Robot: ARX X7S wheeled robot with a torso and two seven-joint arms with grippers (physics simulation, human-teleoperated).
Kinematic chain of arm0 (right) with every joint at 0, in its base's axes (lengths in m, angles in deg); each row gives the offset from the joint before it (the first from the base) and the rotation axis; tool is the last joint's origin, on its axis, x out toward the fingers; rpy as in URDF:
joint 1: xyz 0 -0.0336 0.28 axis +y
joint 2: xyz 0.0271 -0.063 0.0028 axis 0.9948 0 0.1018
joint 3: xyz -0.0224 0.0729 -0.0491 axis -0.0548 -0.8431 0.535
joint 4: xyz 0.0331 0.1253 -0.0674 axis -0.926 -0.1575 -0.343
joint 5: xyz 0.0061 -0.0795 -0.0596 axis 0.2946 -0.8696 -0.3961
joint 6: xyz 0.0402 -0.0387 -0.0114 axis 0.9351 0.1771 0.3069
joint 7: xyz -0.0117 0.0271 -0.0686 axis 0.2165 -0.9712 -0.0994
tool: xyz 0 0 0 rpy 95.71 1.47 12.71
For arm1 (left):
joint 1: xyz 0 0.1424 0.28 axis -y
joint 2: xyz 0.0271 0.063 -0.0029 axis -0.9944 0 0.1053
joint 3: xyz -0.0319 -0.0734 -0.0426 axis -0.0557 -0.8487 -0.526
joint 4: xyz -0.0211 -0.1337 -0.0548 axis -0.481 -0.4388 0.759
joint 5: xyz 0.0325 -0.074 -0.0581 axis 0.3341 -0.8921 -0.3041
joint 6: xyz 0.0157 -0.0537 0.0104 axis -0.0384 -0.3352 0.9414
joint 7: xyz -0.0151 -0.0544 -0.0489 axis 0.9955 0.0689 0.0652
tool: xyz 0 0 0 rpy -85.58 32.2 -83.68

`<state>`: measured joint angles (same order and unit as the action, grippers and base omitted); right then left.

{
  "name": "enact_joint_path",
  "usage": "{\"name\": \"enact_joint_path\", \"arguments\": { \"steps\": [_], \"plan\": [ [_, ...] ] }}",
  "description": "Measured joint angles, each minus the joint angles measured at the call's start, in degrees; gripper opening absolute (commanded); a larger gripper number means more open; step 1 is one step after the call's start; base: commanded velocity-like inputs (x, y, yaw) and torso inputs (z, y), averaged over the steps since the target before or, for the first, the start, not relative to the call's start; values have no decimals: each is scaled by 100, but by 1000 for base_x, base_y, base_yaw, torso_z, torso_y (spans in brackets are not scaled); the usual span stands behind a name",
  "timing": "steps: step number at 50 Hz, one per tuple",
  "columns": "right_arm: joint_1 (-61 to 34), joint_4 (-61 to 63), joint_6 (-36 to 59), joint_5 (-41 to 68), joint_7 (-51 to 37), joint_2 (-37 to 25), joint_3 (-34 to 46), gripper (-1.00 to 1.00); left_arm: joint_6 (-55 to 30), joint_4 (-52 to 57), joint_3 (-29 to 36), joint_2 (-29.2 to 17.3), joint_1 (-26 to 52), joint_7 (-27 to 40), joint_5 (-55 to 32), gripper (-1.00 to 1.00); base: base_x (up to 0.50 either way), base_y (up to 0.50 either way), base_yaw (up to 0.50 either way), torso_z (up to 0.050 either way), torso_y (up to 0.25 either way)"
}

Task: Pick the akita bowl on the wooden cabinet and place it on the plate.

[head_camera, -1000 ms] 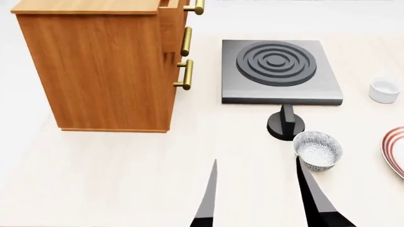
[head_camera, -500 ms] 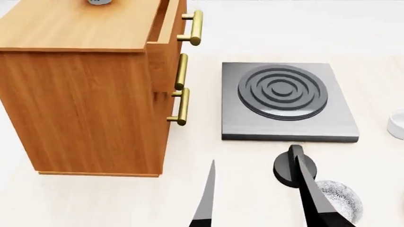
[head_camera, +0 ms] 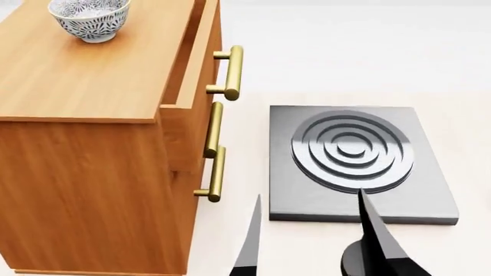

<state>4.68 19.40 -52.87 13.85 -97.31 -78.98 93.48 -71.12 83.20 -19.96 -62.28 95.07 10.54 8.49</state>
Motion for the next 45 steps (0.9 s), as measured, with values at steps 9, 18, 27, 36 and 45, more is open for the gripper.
{"name": "enact_joint_path", "arguments": {
  "steps": [9,18,27,36,45],
  "plan": [
    [-16,-8,21,11,-34,-9,17,100,-3,13,23,-37,-14,54,-98,100,10,0,0,0,0],
    [-17,-18,-3,30,-48,-26,34,100,10,17,90,-85,-12,104,-178,100,66,0,0,0,0],
    [-20,-25,-40,45,-70,-44,34,100,34,23,146,-128,-58,154,-254,100,67,0,0,0,0],
    [-23,-26,-57,44,-91,-66,52,100,49,29,175,-155,-85,205,-323,100,0,0,0,0,0],
    [-5,-22,-113,45,-102,-93,67,100,63,48,186,-176,-121,258,-391,100,100,0,0,0,0]
  ]
}}
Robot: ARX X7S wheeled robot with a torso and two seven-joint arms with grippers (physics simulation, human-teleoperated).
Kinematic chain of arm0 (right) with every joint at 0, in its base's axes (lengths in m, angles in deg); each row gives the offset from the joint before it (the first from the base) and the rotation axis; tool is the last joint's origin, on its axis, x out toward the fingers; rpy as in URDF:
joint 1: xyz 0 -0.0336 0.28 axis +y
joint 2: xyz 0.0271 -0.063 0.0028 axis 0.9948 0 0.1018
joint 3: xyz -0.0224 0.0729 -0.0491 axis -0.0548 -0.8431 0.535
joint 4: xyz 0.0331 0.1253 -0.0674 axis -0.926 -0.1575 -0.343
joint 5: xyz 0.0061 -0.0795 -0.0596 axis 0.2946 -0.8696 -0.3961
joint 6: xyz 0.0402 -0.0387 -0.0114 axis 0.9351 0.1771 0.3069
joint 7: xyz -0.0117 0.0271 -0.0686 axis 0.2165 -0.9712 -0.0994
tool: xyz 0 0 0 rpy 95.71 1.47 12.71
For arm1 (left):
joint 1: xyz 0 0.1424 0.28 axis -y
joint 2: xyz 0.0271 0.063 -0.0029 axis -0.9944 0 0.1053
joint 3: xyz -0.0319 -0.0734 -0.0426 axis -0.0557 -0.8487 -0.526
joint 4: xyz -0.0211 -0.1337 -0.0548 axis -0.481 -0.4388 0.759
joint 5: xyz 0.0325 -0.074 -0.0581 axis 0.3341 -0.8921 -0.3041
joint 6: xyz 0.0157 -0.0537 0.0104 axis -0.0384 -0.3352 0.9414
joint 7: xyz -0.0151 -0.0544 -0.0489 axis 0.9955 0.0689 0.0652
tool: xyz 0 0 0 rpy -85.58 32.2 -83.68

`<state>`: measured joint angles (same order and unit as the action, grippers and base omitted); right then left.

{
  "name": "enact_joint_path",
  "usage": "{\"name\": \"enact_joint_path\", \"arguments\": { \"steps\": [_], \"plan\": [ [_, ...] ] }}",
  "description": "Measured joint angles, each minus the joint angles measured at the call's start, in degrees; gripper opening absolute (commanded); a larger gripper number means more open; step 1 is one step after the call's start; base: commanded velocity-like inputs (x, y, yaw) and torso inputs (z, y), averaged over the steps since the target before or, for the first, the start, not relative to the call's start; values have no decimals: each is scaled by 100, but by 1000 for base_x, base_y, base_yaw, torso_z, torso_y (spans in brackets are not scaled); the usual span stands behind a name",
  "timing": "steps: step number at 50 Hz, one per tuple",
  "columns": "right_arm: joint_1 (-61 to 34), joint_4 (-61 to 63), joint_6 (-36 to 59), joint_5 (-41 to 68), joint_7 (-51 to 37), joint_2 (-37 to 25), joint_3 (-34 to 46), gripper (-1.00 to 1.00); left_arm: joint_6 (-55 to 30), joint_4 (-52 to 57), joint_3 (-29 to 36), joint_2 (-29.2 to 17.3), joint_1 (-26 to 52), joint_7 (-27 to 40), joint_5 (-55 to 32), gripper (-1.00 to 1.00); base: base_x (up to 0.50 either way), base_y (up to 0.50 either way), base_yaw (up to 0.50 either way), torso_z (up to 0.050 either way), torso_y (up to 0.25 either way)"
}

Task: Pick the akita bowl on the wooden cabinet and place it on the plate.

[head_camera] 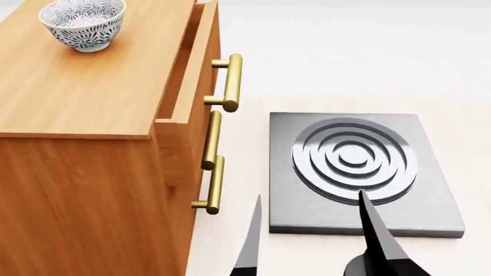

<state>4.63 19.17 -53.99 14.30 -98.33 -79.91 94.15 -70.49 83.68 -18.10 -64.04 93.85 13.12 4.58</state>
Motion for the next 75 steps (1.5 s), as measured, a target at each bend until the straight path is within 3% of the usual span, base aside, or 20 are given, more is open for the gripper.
{"name": "enact_joint_path", "arguments": {
  "steps": [25,36,49,59,65,75],
  "plan": [
    [-27,-20,-38,16,-56,-34,54,100,45,-69,42,-53,4,122,-175,100,0,0,0,0,0],
    [-34,-20,-42,40,-74,-59,62,100,125,-705,116,33,156,109,-208,100,0,0,0,0,0],
    [-27,-47,-75,71,-82,-89,75,100,671,-2153,441,87,722,-116,-98,100,0,0,0,0,0],
    [-1,-100,-153,119,-82,-113,57,100,1411,-4159,714,275,1439,-295,53,100,0,0,0,0,0],
    [20,-148,-212,152,-81,-128,34,100,2232,-5735,1367,368,1983,-384,-356,100,0,0,0,0,0],
    [54,-267,-341,209,-66,-152,-7,100,3504,-7853,3361,452,2751,-372,-2332,100,0,0,0,0,0]
  ]
}}
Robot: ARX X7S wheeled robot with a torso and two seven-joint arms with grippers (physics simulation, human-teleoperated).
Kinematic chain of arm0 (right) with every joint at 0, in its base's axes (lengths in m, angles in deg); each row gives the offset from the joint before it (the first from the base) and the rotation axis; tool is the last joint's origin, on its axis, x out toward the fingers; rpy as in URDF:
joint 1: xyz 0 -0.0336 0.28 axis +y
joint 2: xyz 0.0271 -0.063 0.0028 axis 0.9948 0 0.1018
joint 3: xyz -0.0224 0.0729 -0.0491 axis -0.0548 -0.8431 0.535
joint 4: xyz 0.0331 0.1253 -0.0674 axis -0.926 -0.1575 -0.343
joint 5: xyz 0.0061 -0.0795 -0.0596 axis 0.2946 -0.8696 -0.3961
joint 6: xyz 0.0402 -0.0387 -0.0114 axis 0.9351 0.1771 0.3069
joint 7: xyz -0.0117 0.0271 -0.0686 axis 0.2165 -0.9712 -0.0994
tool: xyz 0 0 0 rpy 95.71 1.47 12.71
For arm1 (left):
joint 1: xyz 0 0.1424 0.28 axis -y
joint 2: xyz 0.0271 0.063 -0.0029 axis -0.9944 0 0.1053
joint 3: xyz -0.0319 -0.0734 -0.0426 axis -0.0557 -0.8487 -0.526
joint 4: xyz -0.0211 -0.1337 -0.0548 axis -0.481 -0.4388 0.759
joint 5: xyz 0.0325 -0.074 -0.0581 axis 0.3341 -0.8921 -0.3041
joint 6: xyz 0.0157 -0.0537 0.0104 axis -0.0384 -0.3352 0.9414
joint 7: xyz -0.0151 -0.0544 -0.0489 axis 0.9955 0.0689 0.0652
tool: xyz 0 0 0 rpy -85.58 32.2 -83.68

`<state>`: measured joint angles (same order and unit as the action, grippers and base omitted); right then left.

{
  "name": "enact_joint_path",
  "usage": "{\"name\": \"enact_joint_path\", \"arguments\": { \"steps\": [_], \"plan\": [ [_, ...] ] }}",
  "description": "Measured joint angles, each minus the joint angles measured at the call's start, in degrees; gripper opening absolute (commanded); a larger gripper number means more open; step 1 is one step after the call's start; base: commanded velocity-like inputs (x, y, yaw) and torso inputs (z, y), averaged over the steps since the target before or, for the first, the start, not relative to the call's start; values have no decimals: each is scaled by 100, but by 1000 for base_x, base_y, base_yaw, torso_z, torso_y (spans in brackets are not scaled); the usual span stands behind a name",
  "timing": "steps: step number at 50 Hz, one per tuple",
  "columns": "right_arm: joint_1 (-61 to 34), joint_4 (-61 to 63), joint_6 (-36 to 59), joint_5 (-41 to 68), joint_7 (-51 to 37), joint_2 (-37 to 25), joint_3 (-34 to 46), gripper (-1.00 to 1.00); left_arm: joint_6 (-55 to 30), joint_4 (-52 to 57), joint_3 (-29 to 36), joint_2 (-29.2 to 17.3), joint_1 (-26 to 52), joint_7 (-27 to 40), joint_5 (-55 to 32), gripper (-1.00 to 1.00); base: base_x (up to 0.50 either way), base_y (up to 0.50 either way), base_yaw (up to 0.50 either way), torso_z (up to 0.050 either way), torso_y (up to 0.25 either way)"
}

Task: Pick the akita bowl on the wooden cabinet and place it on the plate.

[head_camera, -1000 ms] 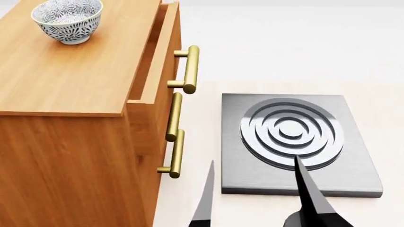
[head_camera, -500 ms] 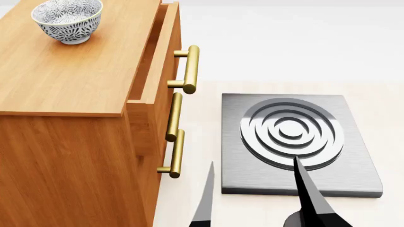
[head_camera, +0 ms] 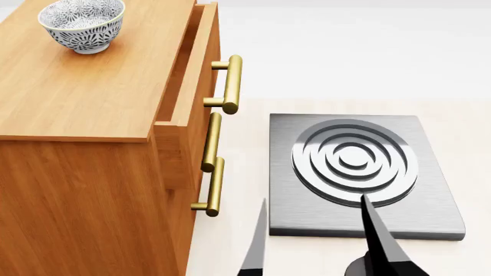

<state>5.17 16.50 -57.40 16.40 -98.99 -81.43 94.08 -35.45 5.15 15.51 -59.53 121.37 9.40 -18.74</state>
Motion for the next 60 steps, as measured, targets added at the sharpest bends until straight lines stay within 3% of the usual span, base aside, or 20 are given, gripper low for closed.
{"name": "enact_joint_path", "arguments": {
  "steps": [10,14,32,41,60],
  "plan": [
    [38,-94,-146,91,6,-36,-105,100,616,-1026,1576,25,394,203,-1686,100,0,0,0,0,0],
    [50,-129,-190,124,2,-49,-148,100,686,-1239,1855,28,471,264,-2038,100,0,0,0,0,0],
    [19,-177,-189,81,-20,-82,-109,100,141,-1601,204,36,601,89,-134,100,0,0,0,0,0],
    [19,-232,-205,47,-20,-86,-57,100,55,-1620,244,39,556,63,-34,100,0,0,0,0,-8],
    [5,-345,-249,21,-13,-82,32,100,-1,-1620,-290,41,467,100,527,100,0,0,0,0,-246]
  ]
}}
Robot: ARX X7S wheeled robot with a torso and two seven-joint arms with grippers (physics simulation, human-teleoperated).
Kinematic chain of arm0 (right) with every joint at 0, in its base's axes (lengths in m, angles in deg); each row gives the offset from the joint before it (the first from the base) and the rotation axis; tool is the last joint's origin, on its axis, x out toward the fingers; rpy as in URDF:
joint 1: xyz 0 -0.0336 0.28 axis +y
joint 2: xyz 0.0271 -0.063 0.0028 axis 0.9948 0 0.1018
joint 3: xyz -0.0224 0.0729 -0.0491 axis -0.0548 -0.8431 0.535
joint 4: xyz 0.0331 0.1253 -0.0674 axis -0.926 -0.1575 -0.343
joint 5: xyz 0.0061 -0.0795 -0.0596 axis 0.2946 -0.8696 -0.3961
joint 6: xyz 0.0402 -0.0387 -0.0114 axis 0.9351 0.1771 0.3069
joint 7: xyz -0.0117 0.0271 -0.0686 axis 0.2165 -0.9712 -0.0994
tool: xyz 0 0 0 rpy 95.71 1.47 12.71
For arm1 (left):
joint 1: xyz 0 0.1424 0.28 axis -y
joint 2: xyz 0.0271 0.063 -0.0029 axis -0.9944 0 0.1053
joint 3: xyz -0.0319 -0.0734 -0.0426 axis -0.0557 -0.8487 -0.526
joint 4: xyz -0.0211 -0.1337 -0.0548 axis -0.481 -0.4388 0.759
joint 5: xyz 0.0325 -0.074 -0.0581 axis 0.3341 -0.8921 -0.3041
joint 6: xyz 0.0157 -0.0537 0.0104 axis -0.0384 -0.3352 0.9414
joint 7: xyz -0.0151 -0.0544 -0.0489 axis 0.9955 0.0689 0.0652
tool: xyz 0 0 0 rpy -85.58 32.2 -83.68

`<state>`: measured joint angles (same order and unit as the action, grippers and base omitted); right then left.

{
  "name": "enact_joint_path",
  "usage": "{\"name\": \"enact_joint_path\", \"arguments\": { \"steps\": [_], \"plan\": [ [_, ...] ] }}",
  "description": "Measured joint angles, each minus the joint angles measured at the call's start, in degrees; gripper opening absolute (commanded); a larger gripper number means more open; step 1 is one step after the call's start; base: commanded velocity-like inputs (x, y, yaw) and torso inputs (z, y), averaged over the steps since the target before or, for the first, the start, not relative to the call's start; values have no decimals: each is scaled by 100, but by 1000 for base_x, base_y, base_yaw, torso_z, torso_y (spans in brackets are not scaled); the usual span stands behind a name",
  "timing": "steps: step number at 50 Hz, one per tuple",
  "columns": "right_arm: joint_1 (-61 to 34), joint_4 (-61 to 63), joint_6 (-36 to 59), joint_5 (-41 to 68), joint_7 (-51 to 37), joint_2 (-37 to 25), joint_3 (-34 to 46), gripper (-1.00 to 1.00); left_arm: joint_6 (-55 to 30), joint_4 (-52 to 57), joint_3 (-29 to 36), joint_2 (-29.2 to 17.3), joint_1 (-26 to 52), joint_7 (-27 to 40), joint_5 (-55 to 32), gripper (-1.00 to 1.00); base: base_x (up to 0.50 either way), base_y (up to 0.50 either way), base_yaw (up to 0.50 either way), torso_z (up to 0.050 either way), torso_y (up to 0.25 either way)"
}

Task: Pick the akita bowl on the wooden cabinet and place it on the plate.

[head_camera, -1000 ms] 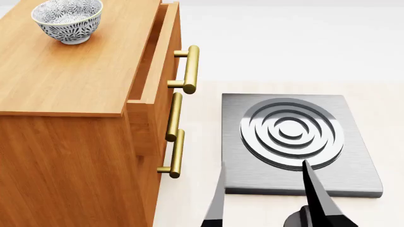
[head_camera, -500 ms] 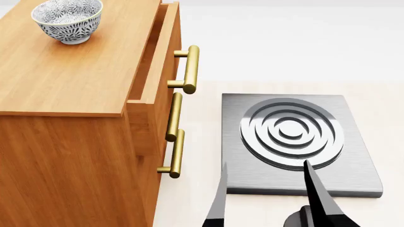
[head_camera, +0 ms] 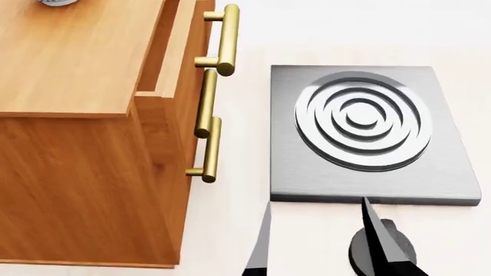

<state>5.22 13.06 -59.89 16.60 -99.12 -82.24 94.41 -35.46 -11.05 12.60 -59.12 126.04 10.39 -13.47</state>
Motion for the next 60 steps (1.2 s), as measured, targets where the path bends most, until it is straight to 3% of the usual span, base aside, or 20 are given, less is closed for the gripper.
{"name": "enact_joint_path", "arguments": {
  "steps": [9,21,36,44,49,60],
  "plan": [
    [-16,-2,16,-29,-9,-9,41,100,-68,0,-22,-2,-4,-42,74,100,0,0,0,0,-130],
    [-20,21,29,-74,-26,-31,86,100,-155,0,452,-1,73,-229,-190,100,0,0,0,0,0],
    [-26,91,56,-102,-54,-65,117,100,-203,0,2219,1,204,-679,-1606,100,0,0,0,0,0],
    [-28,105,59,-99,-64,-78,127,100,-224,0,2635,2,228,-708,-1936,100,0,0,0,0,0],
    [-29,109,56,-96,-70,-84,133,100,-479,0,2449,1,198,-650,-1720,100,0,0,0,0,0],
    [-39,115,61,-99,-85,-95,152,100,-1135,7,755,17,116,-939,-254,100,0,0,0,0,0]
  ]
}}
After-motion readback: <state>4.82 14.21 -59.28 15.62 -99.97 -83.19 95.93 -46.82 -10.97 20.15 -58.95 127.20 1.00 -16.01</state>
